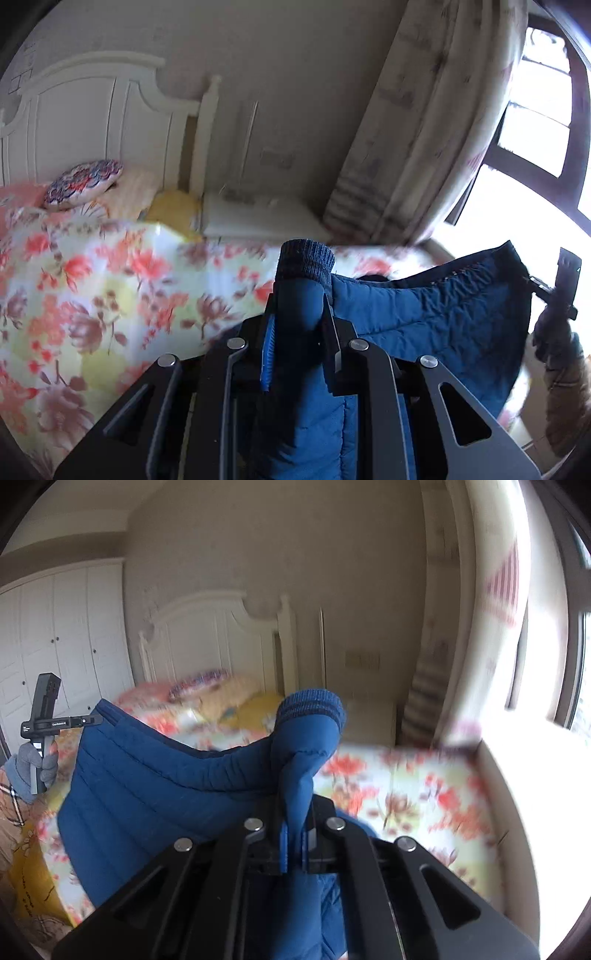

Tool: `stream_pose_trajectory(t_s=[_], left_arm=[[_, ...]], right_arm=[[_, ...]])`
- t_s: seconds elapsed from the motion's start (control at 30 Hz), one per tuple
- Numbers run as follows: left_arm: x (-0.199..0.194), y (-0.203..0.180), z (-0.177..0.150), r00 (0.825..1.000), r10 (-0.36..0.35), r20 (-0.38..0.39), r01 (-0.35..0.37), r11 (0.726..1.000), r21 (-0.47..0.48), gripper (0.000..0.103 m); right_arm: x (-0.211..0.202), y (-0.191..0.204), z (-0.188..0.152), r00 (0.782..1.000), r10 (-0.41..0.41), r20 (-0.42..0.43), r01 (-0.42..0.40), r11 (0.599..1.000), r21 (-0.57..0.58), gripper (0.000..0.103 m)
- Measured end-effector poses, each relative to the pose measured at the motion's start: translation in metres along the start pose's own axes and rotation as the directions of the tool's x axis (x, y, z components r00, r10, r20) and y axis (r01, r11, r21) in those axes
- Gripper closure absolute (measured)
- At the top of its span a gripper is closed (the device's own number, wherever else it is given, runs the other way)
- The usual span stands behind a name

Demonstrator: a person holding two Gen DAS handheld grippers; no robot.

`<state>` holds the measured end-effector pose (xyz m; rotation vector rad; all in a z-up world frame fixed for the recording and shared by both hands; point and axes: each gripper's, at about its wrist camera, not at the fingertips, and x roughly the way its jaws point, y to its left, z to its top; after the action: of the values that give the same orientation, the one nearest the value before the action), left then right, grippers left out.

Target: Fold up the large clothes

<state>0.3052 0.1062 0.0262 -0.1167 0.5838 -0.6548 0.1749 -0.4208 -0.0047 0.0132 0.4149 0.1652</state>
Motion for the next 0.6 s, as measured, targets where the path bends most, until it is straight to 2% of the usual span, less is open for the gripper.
stream_pose_trajectory(t_s=[0.03, 0.07, 0.13, 0.17, 0.2, 0.27, 0.3, 0.37, 0.4, 0.47, 0.53, 0.57, 0.6], left_arm=[[0.000, 0.003, 0.013, 1.000, -0.005, -0.013, 0.005, 0.999, -0.032, 0.083], [0.013, 0.018, 0.033, 0.999, 0.010, -0.051, -0.015, 0.994, -0.104, 0.083], [0.055, 0.051, 0.054, 0.993, 0.028, -0.113, -0.055, 0.968, -0.243, 0.083], [0.071, 0.063, 0.056, 0.991, 0.018, -0.134, -0.055, 0.959, -0.278, 0.083], [0.095, 0.073, 0.054, 0.984, 0.034, -0.175, -0.087, 0.949, -0.304, 0.083], [0.135, 0.080, 0.032, 0.957, 0.087, -0.277, -0.175, 0.934, -0.311, 0.083], [0.151, 0.081, 0.018, 0.942, 0.103, -0.320, -0.205, 0.930, -0.305, 0.083], [0.177, 0.083, -0.014, 0.904, 0.177, -0.389, -0.292, 0.921, -0.259, 0.082], [0.187, 0.085, -0.032, 0.897, 0.191, -0.398, -0.304, 0.922, -0.241, 0.082], [0.181, 0.093, -0.038, 0.927, 0.162, -0.339, -0.267, 0.918, -0.293, 0.082], [0.171, 0.098, -0.036, 0.944, 0.152, -0.292, -0.245, 0.916, -0.318, 0.082], [0.166, 0.095, -0.031, 0.953, 0.159, -0.259, -0.237, 0.922, -0.307, 0.081], [0.161, 0.091, -0.028, 0.956, 0.170, -0.239, -0.238, 0.925, -0.296, 0.081]], right_arm=[[-0.004, -0.003, 0.013, 1.000, 0.007, 0.006, -0.007, 1.000, 0.015, 0.099], [0.001, -0.015, 0.032, 1.000, 0.011, 0.004, -0.011, 0.998, 0.059, 0.099], [0.034, -0.038, 0.053, 0.999, -0.026, -0.047, 0.032, 0.991, 0.130, 0.099], [0.053, -0.048, 0.057, 0.996, -0.038, -0.085, 0.052, 0.985, 0.162, 0.099], [0.088, -0.061, 0.057, 0.984, -0.051, -0.168, 0.085, 0.975, 0.204, 0.099], [0.135, -0.073, 0.038, 0.952, -0.069, -0.299, 0.145, 0.960, 0.239, 0.099], [0.159, -0.079, 0.017, 0.928, -0.059, -0.368, 0.168, 0.947, 0.273, 0.099], [0.186, -0.079, -0.022, 0.884, -0.091, -0.458, 0.233, 0.936, 0.263, 0.097], [0.197, -0.080, -0.045, 0.867, -0.092, -0.490, 0.249, 0.932, 0.265, 0.094], [0.197, -0.089, -0.064, 0.895, -0.037, -0.444, 0.213, 0.911, 0.354, 0.094], [0.190, -0.098, -0.062, 0.908, -0.027, -0.418, 0.211, 0.891, 0.402, 0.087], [0.188, -0.098, -0.061, 0.910, -0.032, -0.413, 0.214, 0.890, 0.402, 0.071], [0.184, -0.099, -0.059, 0.907, -0.054, -0.417, 0.235, 0.887, 0.397, 0.039]])
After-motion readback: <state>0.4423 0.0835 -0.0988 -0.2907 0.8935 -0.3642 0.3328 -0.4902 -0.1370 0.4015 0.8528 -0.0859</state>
